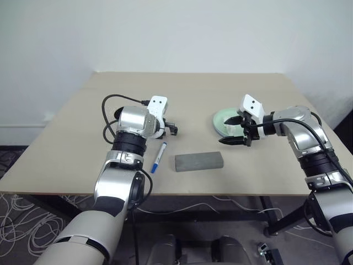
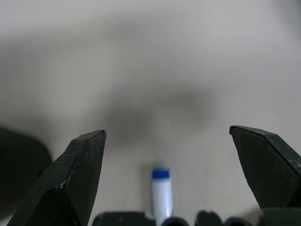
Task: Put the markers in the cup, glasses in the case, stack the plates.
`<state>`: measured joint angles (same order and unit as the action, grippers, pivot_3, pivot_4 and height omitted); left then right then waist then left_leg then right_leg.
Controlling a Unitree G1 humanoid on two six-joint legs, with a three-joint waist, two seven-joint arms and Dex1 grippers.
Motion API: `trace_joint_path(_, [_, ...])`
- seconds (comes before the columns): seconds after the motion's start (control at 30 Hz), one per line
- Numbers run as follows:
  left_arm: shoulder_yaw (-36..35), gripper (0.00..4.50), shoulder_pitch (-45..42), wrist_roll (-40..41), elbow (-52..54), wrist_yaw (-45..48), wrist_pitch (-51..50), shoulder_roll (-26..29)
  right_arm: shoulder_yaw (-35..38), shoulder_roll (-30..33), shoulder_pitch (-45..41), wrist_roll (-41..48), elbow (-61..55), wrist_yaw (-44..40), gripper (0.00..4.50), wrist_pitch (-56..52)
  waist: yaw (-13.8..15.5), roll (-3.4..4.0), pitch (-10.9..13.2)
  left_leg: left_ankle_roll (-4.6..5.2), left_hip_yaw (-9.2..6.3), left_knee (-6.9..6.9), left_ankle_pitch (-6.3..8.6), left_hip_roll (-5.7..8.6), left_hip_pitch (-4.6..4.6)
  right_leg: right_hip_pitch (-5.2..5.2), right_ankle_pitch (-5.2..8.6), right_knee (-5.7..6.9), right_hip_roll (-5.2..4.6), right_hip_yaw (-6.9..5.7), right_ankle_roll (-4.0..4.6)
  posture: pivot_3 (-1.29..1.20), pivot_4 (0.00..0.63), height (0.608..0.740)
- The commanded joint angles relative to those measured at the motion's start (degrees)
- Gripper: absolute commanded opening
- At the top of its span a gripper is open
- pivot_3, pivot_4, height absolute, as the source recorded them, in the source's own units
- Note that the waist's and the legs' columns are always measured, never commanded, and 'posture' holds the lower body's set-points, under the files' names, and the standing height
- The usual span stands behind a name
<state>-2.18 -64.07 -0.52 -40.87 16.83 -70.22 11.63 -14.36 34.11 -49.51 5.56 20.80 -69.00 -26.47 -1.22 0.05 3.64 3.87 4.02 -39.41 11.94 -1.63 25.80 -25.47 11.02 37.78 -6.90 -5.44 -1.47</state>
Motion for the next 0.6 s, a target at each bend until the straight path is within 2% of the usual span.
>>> trace_joint_path(0.03, [3.33, 4.48, -4.48, -1.45, -2.15, -1.58, -3.26, 0.22, 1.01, -0.07, -2.07, 0.25, -0.81, -0.07, 4.14, 0.78, -0.02, -0.02, 0.01, 0.0, 0.0, -0.01, 0.0, 0.01, 0.0, 0.01, 0.0, -0.01, 0.0, 0.0, -0.01, 0.0, 0.0, 0.7])
trace_joint_path(0.17, [6.91, 4.48, -5.3, -1.96, -4.52, -1.13, -4.85, 0.16, 1.07, -0.12, -2.12, 0.24, -0.7, 0.02, 4.14, 0.85, -0.03, -0.03, 0.02, 0.0, 0.0, -0.01, 0.01, 0.01, 0.0, 0.0, -0.01, -0.02, -0.01, 0.01, -0.02, 0.0, 0.0, 0.7])
trace_joint_path(0.6, [6.91, 4.48, -5.08, -0.61, -6.93, -2.04, -6.61, -0.51, 1.09, -0.01, -1.94, 0.24, -0.91, 0.08, 4.14, 0.85, -0.02, -0.05, 0.03, -0.01, -0.04, -0.01, 0.01, -0.04, 0.0, -0.02, -0.01, -0.02, -0.05, 0.0, -0.02, 0.0, 0.0, 0.7])
